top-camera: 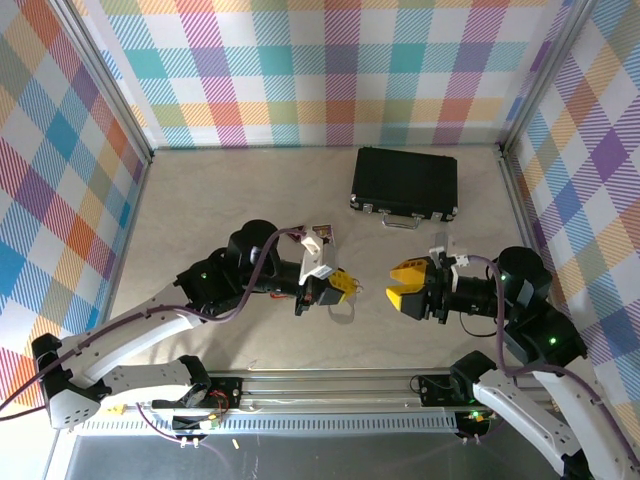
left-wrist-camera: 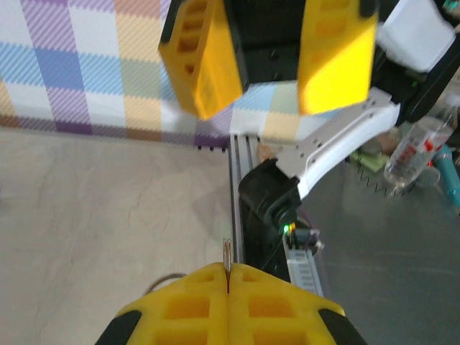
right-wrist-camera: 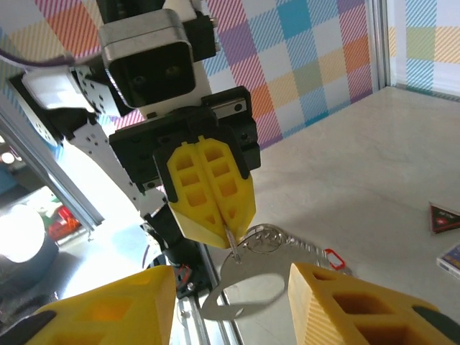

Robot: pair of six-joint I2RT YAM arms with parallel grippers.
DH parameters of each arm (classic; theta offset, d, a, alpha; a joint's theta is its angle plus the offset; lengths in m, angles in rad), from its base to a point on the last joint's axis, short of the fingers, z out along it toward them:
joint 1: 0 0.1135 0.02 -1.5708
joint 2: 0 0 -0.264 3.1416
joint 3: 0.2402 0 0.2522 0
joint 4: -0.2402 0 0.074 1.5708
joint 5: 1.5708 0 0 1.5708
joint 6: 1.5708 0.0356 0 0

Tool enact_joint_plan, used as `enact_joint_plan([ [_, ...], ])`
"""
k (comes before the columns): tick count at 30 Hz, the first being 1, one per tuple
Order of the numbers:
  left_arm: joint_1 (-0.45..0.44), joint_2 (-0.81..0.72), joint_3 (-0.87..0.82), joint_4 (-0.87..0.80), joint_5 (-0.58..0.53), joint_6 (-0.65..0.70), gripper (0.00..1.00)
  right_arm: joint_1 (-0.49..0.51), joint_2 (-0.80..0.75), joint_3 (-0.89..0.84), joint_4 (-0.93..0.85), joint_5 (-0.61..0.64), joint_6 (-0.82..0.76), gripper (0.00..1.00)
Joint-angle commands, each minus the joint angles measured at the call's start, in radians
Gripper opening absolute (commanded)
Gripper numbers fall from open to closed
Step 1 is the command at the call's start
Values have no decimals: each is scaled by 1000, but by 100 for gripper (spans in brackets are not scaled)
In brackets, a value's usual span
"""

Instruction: Put the keys on the keyring

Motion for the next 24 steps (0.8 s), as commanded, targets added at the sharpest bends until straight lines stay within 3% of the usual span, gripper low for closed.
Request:
enact_joint_plan([
  [1, -20, 12, 72, -152, -7, 91, 0, 13, 22, 37, -128, 7, -119, 43],
  [10, -46, 52, 194, -387, -60, 206, 0, 119, 79, 26, -84, 75, -118, 36],
  [17, -51, 67, 231, -438, -43, 230, 0, 244, 138, 28, -66, 156, -122, 54],
  [21, -54, 70, 246, -471, -40, 241, 0, 334, 171, 8, -9, 220, -129, 56],
  [24, -58, 68, 251, -494, -42, 247, 0, 361, 199, 6, 13, 233, -139, 50],
])
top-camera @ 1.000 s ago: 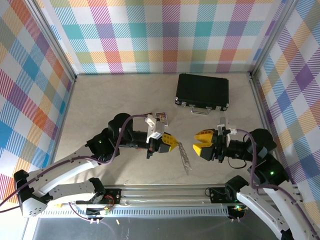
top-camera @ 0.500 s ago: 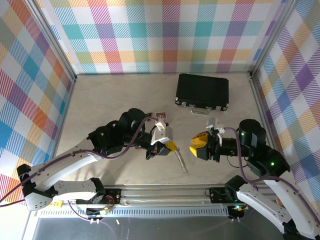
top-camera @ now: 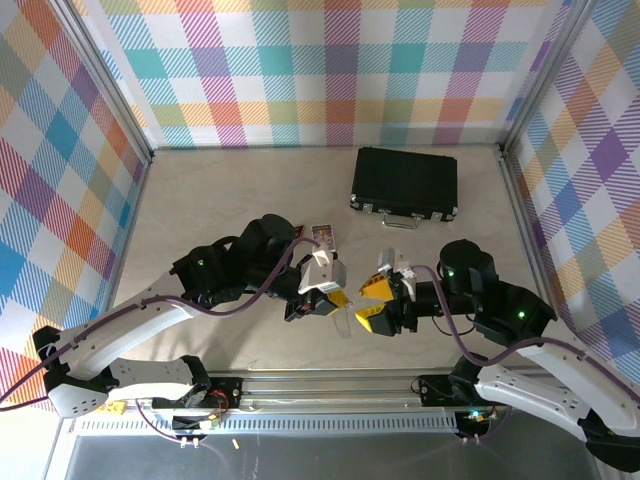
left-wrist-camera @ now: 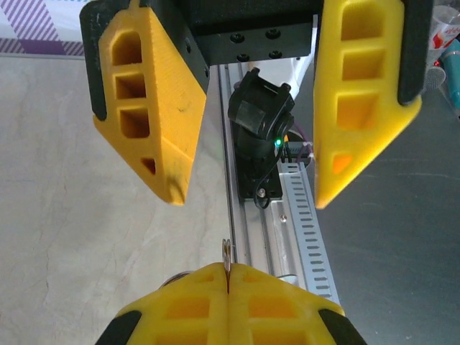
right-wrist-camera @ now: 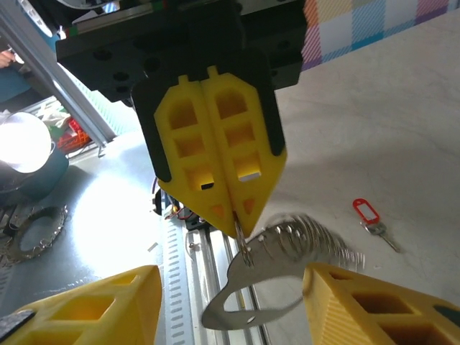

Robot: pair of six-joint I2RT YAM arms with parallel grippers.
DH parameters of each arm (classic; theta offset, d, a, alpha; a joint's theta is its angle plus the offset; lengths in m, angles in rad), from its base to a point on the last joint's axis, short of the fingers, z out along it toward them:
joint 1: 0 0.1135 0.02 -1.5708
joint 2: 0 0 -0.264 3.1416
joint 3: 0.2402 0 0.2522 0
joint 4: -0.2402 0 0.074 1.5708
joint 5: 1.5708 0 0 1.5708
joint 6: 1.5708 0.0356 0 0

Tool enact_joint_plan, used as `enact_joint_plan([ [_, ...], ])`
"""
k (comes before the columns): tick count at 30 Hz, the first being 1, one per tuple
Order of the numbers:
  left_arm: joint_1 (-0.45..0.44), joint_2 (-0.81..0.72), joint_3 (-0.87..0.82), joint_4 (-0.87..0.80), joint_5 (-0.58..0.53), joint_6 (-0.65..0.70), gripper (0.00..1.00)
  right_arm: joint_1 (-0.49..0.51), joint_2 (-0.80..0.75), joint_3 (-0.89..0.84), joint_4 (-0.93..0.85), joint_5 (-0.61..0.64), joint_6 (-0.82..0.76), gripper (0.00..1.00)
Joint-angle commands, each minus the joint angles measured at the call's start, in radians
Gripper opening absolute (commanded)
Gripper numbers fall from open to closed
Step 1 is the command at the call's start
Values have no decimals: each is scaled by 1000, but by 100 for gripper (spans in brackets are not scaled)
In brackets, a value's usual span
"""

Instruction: Put the keys on the keyring

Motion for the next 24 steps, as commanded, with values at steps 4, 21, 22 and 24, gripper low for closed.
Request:
enact_joint_plan([
  [4, -21, -8, 44, -60, 10, 36, 0, 41, 32, -8, 74, 59, -32, 46],
  [21, -27, -15, 35, -31, 19, 20, 0, 94, 55, -31, 92, 79, -36, 28],
  [22, -29, -13, 36, -33, 19, 18, 0, 96, 56, -31, 93, 80, -37, 27],
  [24, -28, -11, 36, -34, 21, 18, 0, 99, 57, -32, 92, 77, -39, 25],
])
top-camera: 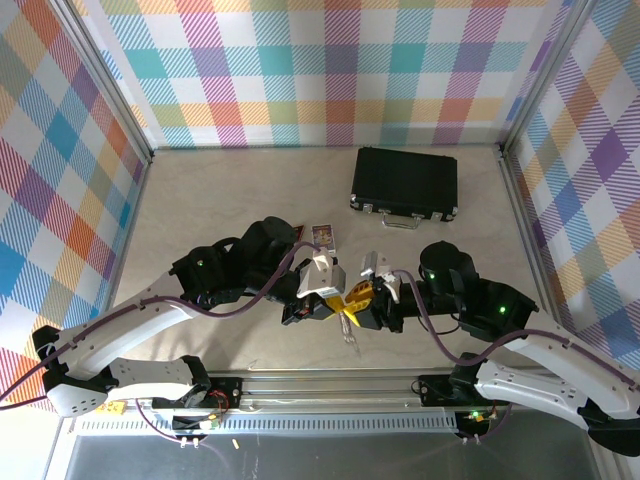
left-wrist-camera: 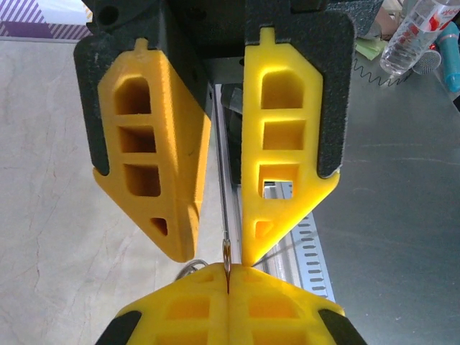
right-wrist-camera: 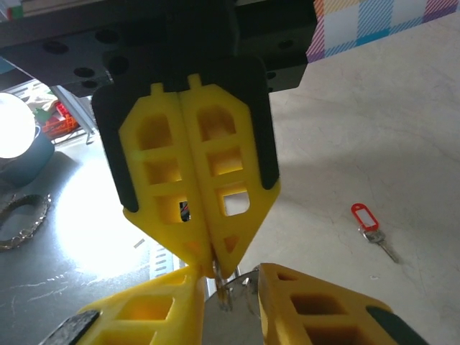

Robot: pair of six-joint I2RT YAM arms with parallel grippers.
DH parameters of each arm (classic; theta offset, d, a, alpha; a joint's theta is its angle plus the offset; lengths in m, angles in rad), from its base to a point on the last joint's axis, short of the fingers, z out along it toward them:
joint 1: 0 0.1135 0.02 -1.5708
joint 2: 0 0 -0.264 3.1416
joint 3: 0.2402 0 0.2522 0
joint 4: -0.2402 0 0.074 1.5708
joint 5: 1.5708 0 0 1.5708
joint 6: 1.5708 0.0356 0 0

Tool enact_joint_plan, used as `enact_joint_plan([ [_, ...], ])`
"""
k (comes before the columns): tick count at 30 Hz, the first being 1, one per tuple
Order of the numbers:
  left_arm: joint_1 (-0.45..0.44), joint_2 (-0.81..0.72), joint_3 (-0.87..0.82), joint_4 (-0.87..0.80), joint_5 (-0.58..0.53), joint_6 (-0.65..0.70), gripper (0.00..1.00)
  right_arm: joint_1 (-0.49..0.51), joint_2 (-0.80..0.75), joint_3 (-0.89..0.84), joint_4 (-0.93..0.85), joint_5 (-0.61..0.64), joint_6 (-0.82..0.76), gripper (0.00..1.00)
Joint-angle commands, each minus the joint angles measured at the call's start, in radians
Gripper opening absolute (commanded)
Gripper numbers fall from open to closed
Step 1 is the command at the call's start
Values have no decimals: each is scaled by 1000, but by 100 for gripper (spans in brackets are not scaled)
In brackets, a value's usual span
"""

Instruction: Put the keys on the keyring

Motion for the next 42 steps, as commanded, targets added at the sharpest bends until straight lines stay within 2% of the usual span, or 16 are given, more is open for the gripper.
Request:
enact_joint_plan([
  [1, -15, -11, 31, 19, 28, 1, 0, 9, 4, -14, 23, -2, -19, 25],
  [6, -15, -13, 32, 17, 31, 0, 0, 12, -3, -19, 6, -17, -26, 30],
  [11, -15, -17, 30, 15, 33, 0, 0, 12, -41, -32, 3, -45, -28, 39],
  [15, -17, -20, 27, 16, 38, -1, 0, 12, -58, -37, 6, -38, -29, 41],
  [19, -19, -18, 28, 17, 44, -2, 0, 12, -50, -41, 29, -30, -20, 35],
  [25, -23, -19, 30, 16, 47, -3, 0, 12, -23, -41, 42, -23, -14, 32],
  [37, -26, -20, 22, 22, 47, -9, 0, 25, -2, -41, 50, -45, -13, 12],
  [41, -26, -21, 22, 25, 46, -8, 0, 28, 2, -37, 41, -46, -19, 0],
  [42, -26, -21, 23, 25, 47, -9, 0, 30, 2, -36, 41, -46, -19, 0],
])
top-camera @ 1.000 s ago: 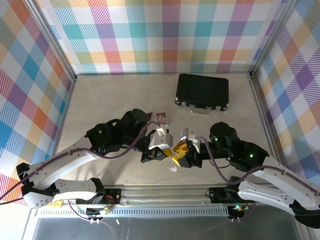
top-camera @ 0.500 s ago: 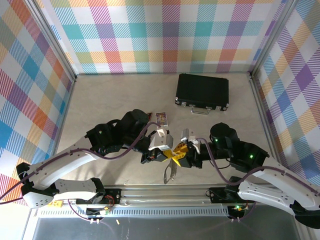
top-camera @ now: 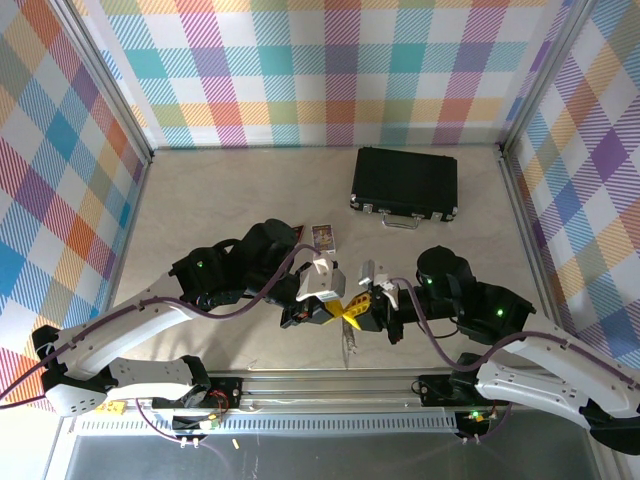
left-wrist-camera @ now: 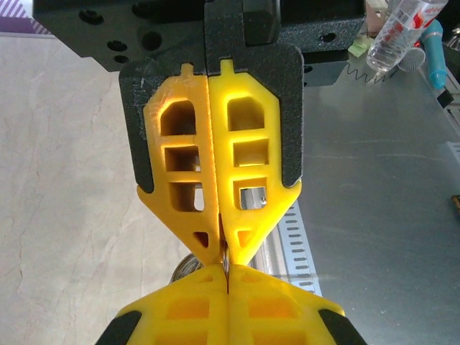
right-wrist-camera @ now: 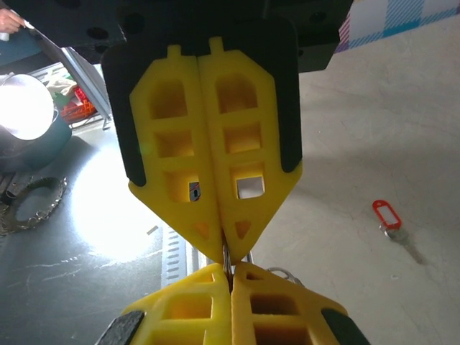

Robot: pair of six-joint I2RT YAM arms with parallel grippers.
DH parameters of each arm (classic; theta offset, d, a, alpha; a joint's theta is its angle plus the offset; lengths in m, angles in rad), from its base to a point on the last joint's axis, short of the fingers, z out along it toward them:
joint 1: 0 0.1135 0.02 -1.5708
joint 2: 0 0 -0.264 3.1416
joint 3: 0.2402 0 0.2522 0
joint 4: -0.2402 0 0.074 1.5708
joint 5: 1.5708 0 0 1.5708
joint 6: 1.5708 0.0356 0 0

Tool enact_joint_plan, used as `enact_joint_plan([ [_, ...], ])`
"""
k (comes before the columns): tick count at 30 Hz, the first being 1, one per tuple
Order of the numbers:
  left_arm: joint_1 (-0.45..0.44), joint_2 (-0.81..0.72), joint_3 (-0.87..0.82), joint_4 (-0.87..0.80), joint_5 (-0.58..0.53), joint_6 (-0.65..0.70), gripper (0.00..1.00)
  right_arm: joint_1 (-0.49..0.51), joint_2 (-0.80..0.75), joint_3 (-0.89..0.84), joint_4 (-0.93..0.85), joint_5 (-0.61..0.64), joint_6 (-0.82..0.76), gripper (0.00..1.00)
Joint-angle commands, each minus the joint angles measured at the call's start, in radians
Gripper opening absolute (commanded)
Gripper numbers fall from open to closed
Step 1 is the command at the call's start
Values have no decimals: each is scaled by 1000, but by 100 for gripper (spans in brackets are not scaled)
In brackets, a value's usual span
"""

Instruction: Put the keys on the keyring

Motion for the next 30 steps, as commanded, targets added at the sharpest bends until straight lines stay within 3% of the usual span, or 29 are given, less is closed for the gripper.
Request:
enact_joint_plan([
  [1, -13, -19, 23, 48, 28, -3, 0, 8, 7, -2, 34, -11, -3, 0],
  [18, -14, -54, -24, 113, 22, -32, 0, 10, -165, -113, 185, -3, 52, 0],
  [24, -13, -80, -75, 195, 25, -87, 31, 11, -184, -168, 283, 1, 82, 0],
  [30, -13, -167, -230, 425, -60, -253, 39, 10, -257, -239, 391, 32, 110, 0],
])
